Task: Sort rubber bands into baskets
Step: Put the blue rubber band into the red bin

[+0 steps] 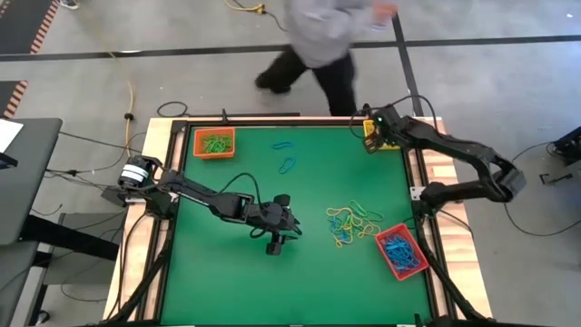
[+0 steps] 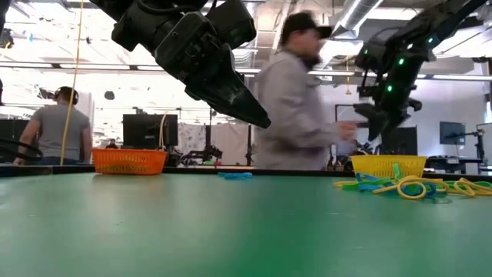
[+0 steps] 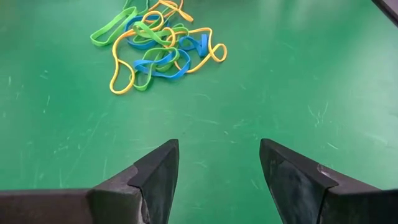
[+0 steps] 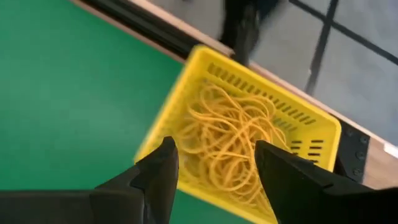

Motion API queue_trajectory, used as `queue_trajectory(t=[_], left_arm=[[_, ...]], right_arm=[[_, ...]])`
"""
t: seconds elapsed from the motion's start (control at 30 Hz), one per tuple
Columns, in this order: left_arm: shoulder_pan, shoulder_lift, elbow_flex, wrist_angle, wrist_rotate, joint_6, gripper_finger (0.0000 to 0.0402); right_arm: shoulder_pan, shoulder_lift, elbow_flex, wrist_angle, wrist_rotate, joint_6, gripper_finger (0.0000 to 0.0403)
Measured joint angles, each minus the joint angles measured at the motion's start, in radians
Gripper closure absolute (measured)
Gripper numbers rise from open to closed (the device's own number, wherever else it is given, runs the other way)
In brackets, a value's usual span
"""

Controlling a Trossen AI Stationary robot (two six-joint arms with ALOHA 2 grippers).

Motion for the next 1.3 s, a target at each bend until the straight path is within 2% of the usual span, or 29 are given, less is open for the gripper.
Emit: queue_trajectory(t=[0.2, 0.4, 0.53, 0.67, 0.87, 1.2, 1.3], left_arm=[[0.0, 0.0, 0.0, -0.008, -0.037, 0.002, 0.0187], [0.004, 0.0, 0.0, -0.053, -0.23, 0.02, 0.0187], [0.025, 0.0, 0.0, -0.076, -0.287, 0.046, 0.0187], [0.065, 0.0, 0.0, -0.083, -0.289, 0.054, 0.0187], [0.158, 0.0, 0.005, -0.137, -0.292, 0.055, 0.0187], [0.329, -0.068, 0.005, -0.212, -0.284, 0.065, 0.0187], [0.393, -0.096, 0.006, -0.225, -0.243, 0.08, 0.0187]], right_arm=[[0.114, -0.119, 0.0, -0.042, -0.059, 0.056, 0.0155], [0.308, -0.172, 0.0, -0.026, -0.127, 0.103, 0.0155], [0.457, -0.158, 0.0, 0.036, -0.11, 0.124, 0.0155], [0.588, -0.119, 0.0, 0.137, -0.077, 0.132, 0.0155], [0.741, -0.011, 0.0, 0.297, 0.049, 0.129, 0.0155], [0.837, 0.217, 0.0, 0.421, 0.093, 0.121, 0.0155], [0.852, 0.261, -0.001, 0.456, 0.088, 0.119, 0.0155]])
